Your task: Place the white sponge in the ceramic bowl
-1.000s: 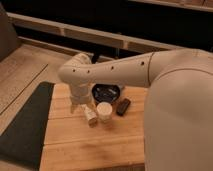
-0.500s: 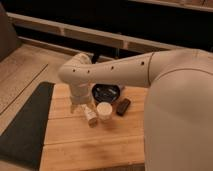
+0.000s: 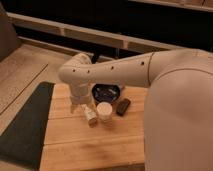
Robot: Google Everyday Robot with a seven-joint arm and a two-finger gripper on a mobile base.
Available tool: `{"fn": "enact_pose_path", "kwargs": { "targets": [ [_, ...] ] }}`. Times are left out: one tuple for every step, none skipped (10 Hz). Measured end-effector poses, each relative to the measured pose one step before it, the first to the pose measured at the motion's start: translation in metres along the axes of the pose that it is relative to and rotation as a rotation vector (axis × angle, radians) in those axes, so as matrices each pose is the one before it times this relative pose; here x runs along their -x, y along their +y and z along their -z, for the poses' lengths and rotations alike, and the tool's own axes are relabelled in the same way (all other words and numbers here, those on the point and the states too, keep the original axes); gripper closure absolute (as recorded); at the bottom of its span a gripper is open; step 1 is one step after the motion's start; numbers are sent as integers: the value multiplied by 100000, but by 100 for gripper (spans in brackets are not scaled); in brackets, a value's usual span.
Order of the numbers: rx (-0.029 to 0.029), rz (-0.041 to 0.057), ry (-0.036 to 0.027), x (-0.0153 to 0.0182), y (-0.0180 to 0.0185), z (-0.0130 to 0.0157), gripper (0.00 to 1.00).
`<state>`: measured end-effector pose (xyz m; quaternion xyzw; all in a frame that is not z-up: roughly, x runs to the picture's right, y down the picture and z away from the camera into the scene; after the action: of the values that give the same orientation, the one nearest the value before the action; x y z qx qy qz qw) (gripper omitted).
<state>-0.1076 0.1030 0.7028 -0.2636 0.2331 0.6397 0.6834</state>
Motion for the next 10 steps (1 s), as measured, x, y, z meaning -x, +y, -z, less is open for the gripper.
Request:
{"fn": "enact_pose_path", "kwargs": {
  "targets": [
    [3,0,-9,2,0,2,35],
    [-1,-1,4,-2,-1,1,35],
    [-1,0,5,0,0,-3,35],
    [-4,3,5,-1,-2,-1,35],
    [9,-3,-10,2,3,3,35],
    [-124,126,-127,17,-5,-6,35],
    [-269,87,-433,65,-7,40,35],
    [-1492,302,-2650,581,-245,182,35],
    [-2027,1044,-7071,1809,-664,547,35],
    [-1013,1207,-5358,1361,-494,542,35]
  ]
}}
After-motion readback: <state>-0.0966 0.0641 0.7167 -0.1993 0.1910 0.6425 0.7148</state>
